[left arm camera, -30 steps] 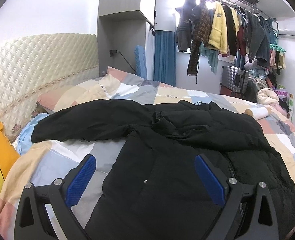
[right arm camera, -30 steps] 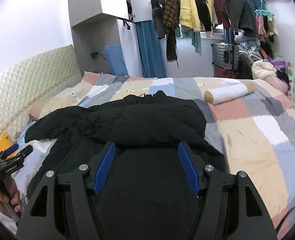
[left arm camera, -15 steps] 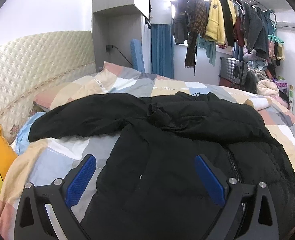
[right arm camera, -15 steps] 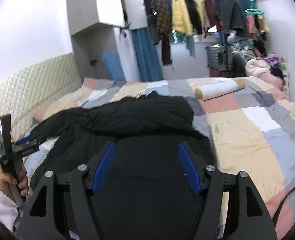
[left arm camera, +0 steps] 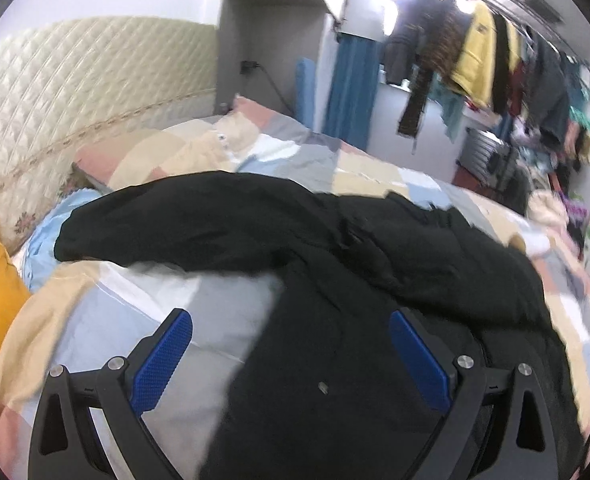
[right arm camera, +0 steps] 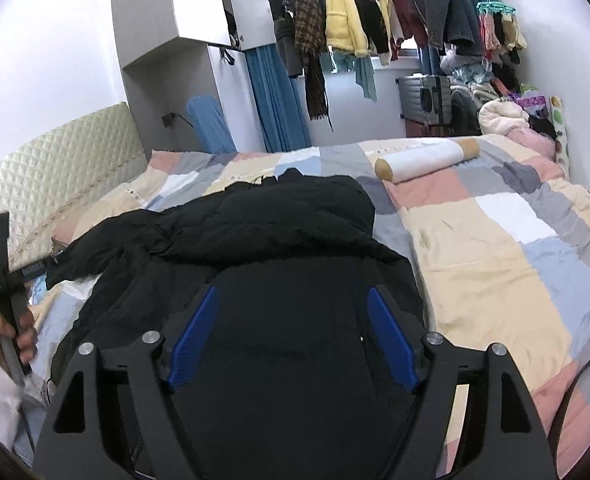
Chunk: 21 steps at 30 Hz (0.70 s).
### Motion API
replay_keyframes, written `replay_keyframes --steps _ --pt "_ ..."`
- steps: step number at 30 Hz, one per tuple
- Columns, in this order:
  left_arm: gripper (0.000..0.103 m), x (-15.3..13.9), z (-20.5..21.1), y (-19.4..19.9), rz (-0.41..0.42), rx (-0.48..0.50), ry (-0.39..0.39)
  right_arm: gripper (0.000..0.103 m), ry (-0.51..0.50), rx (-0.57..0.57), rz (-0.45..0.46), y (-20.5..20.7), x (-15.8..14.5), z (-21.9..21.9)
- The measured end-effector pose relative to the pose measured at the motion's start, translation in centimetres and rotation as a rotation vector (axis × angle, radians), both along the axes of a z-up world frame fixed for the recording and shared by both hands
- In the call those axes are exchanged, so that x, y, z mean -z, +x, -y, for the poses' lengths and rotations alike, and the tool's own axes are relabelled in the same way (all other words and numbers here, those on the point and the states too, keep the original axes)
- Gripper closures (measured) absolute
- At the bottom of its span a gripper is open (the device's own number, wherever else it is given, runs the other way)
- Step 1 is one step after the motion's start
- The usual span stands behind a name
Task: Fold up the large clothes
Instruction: 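Move the left gripper toward the other sleeve cuff of the jacket, then grasp the sleeve cuff with the left gripper and lift it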
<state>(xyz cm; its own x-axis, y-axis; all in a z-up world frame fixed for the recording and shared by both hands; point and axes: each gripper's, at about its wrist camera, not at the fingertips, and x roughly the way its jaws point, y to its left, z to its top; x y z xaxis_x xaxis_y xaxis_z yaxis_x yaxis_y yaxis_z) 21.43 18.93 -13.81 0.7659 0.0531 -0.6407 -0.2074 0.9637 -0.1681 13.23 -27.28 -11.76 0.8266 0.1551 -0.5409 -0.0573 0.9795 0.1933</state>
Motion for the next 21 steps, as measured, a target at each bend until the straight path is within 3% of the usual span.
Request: replay_keyframes --steps 7,9,14,21 --pt "0.003 1.0 -12.4 3.5 -0.043 -0.1 -0.046 0.024 -0.031 0.007 -0.024 0.6 0.6 -1.0" --pt "0.003 2.4 -17.0 4.5 -0.071 -0.146 -0.097 0.024 -0.033 0.01 -0.032 0.8 0.7 -1.3" --pt "0.003 6.5 -25.5 6.3 -0.134 -0.268 -0.14 0.024 -0.037 -0.001 -0.063 1.9 1.2 -2.5" --pt "0.003 12.6 -33.2 8.1 -0.148 -0.348 -0.373 0.023 -0.049 0.045 -0.068 3.4 1.2 -4.0"
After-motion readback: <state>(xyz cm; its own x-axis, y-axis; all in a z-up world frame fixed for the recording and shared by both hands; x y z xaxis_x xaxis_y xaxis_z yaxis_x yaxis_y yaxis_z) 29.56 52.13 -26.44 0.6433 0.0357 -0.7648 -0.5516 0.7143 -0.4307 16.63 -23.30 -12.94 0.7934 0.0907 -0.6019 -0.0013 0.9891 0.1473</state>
